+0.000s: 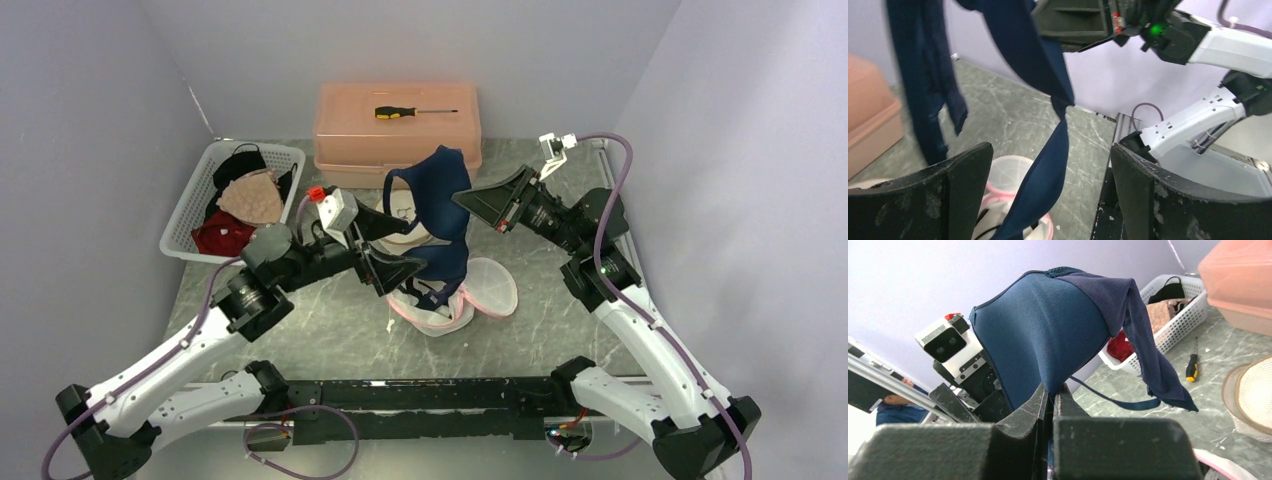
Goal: Unzip the laundry bag and remove the bra
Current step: Pick up the bra from the laundry bag.
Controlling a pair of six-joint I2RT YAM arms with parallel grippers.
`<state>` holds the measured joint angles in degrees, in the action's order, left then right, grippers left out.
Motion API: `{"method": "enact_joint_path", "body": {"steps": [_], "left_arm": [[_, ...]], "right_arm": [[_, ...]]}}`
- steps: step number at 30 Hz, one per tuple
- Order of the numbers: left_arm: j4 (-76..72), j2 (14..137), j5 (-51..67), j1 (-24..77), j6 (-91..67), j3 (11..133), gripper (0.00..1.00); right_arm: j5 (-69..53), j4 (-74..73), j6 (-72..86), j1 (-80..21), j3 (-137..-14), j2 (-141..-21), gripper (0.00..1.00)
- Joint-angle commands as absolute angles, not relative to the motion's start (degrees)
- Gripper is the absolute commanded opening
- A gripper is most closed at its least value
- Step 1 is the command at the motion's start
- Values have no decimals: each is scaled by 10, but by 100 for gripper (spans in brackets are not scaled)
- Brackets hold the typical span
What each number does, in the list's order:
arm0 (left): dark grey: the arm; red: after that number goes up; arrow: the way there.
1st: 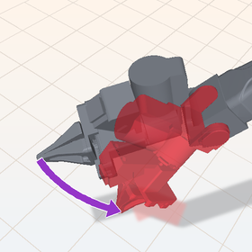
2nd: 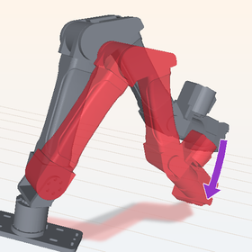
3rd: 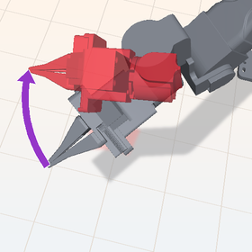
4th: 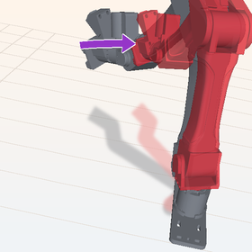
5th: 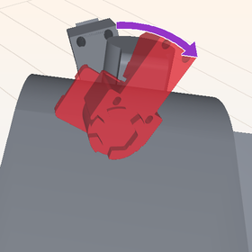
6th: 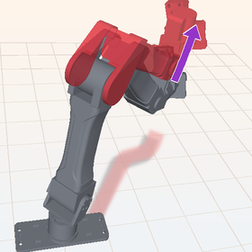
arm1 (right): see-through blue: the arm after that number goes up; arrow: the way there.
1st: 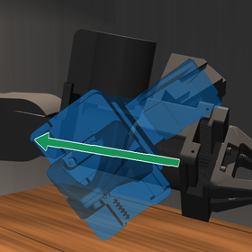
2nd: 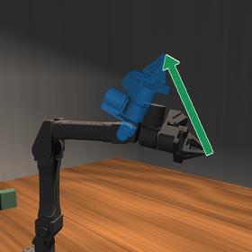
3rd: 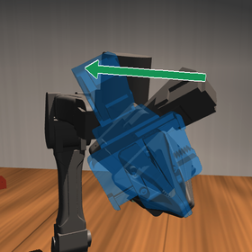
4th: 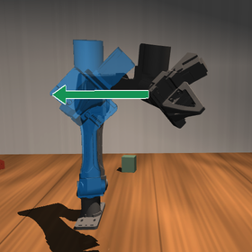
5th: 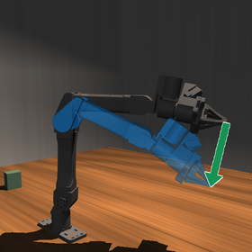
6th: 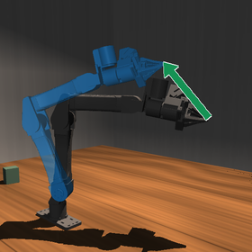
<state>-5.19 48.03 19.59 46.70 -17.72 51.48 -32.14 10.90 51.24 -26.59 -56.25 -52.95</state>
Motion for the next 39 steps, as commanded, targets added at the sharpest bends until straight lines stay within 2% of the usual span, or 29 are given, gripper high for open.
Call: {"method": "enact_joint_path", "body": {"steps": [1,8,22,27,34,39], "left_arm": [[-149,513,294,467,-140,534,93],[-154,580,348,467,-138,574,93],[-282,656,318,467,-205,568,91],[-287,679,309,471,-207,596,90],[-275,704,280,480,-207,624,71],[-274,698,262,482,-195,620,39]], "right_arm": [[-348,155,547,-264,-586,-534,0],[-360,181,571,-264,-576,-537,0],[-334,256,612,-265,-536,-535,0],[-324,268,602,-267,-555,-535,0],[-313,275,597,-277,-573,-545,0],[-311,273,592,-280,-566,-543,0]]}}
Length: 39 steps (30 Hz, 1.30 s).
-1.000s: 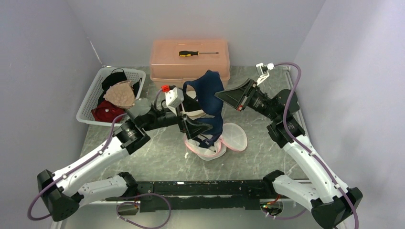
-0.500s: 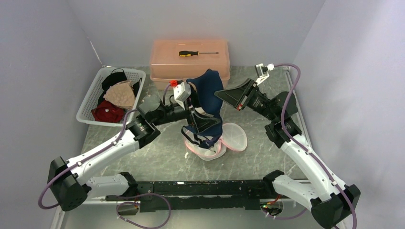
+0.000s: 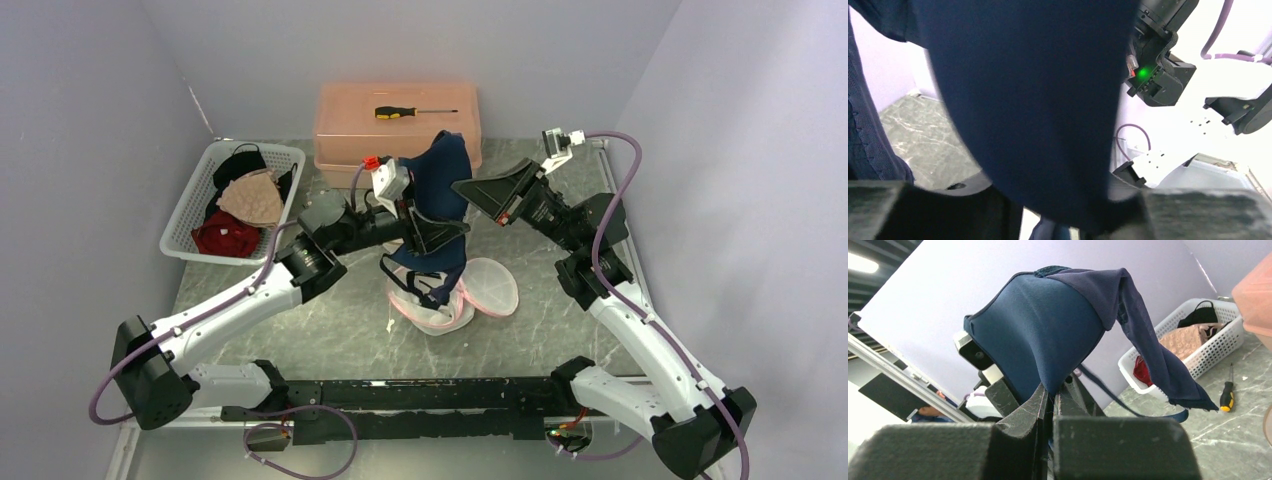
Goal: Unzip the laundry bag and remove the bra
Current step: Pick up the bra from the laundry bag.
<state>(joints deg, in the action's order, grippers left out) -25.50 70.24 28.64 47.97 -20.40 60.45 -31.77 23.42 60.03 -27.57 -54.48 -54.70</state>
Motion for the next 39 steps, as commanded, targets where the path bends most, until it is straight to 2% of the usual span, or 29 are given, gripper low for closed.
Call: {"method": "enact_joint_path", "body": {"steps": [1,3,4,5,8,10,12,13,14,15,22,29,39], "left_arm": [[-270,694,257,482,-192,618,30],[-265,684,235,483,-186,612,6],[-260,680,219,482,-186,609,3],[-256,676,204,482,-184,608,3],[-232,663,176,482,-175,611,3],[-209,656,161,483,-164,620,3],[-191,646,148,482,-153,627,3],[-183,641,141,483,-149,631,3],[-168,636,133,482,-142,637,3],[-154,632,122,482,-136,645,3],[12,639,40,483,-95,770,3],[136,666,-63,482,-27,893,3],[153,700,-295,438,58,986,3]], "right_arm": [[-310,269,589,-280,-565,-542,0],[-307,260,583,-280,-563,-539,0],[-307,255,579,-280,-563,-537,0],[-307,250,573,-280,-563,-533,5],[-299,222,551,-280,-562,-520,44],[-289,190,531,-281,-565,-509,61],[-275,157,510,-280,-569,-497,72],[-269,143,499,-280,-570,-490,87],[-261,123,489,-280,-576,-484,96],[-256,103,478,-280,-582,-479,99],[-224,-73,385,-280,-675,-478,100],[-145,-147,307,-279,-725,-440,100],[-12,-65,315,-279,-577,-306,100]]}}
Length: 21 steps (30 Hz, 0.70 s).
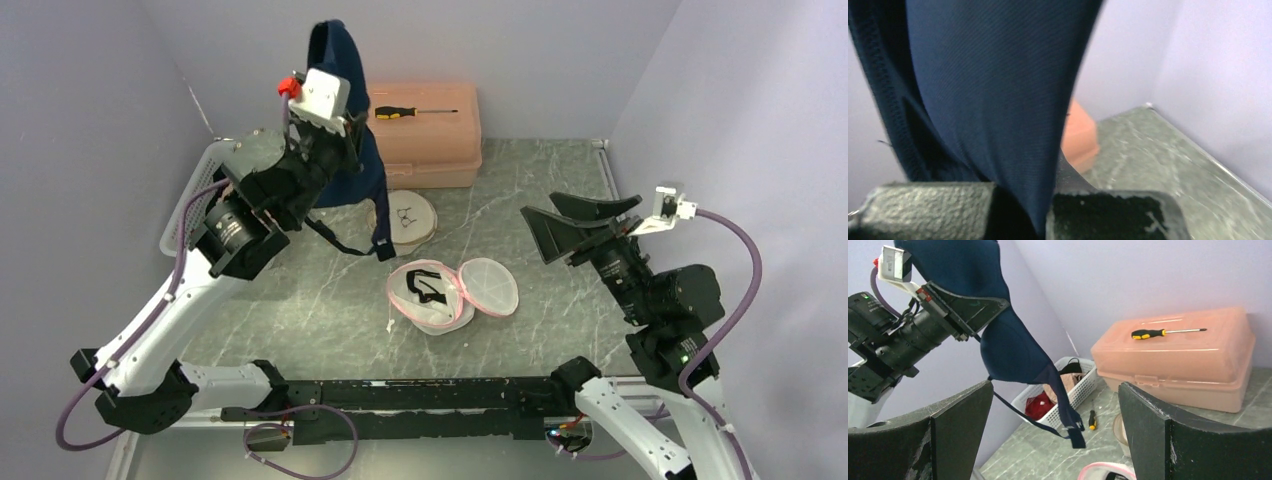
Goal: Unzip the laundry bag and remove the bra
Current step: Pick up the bra from the laundry bag, then place the bra in the bin.
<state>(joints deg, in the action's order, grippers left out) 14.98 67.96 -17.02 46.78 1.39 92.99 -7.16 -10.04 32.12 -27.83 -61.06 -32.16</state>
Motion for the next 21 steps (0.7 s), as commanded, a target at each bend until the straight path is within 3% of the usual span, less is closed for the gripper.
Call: {"method": "enact_joint_path", "body": {"steps": [1,12,21], "left_arm": [[160,708,-304,422,52,1006,3],[272,803,-199,131,-116,1141,3],[186,812,-148,-96,-322,1026,3]], "right_arm": [[-13,-68,319,-279,-569,-306,100],[-100,-26,392,-280,-445,-324,99],[-149,37,438,-281,-333,-313,98]]}}
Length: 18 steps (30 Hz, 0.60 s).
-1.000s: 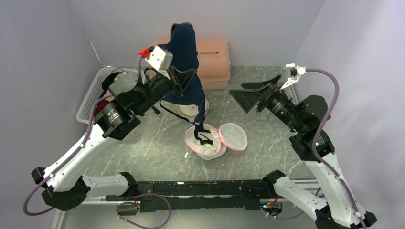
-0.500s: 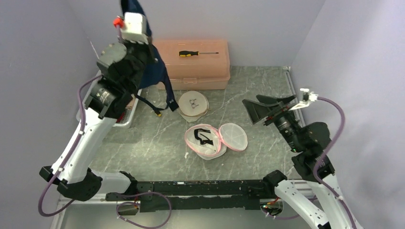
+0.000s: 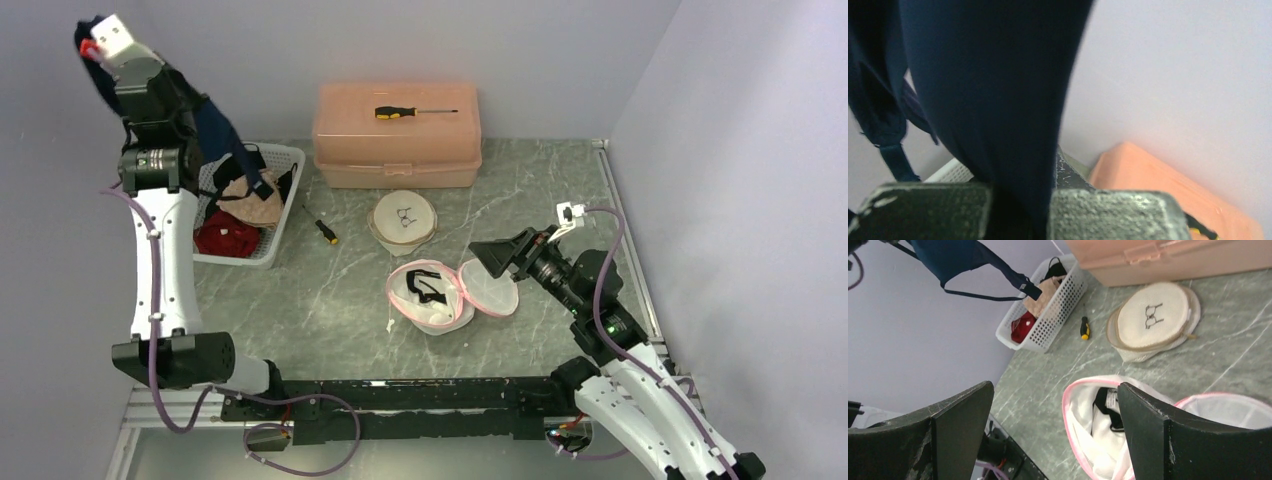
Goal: Unzip the laundry bag and remove the bra
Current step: Place the bra in the bin.
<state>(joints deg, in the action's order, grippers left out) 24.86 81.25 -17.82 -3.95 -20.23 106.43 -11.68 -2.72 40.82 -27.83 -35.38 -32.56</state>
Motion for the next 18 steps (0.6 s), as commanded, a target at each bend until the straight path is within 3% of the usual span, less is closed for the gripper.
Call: {"method": "enact_joint_path", "body": {"steps": [1,4,9,18], "left_arm": [[166,814,-153,-100,-331,1015,3],[130,842,-146,-103,-324,1019,3],[215,923,-61,-109,-307,1130,3],[296,905,26,-112,-130,1164,3]], "right_arm": [[-151,35,440,-281,-327,-309,98],[-153,35,445,-280,-307,-297,98],[-148,34,443,-280,-287,-291,98],[-154,41,429,-293,-285,-300,98]]}}
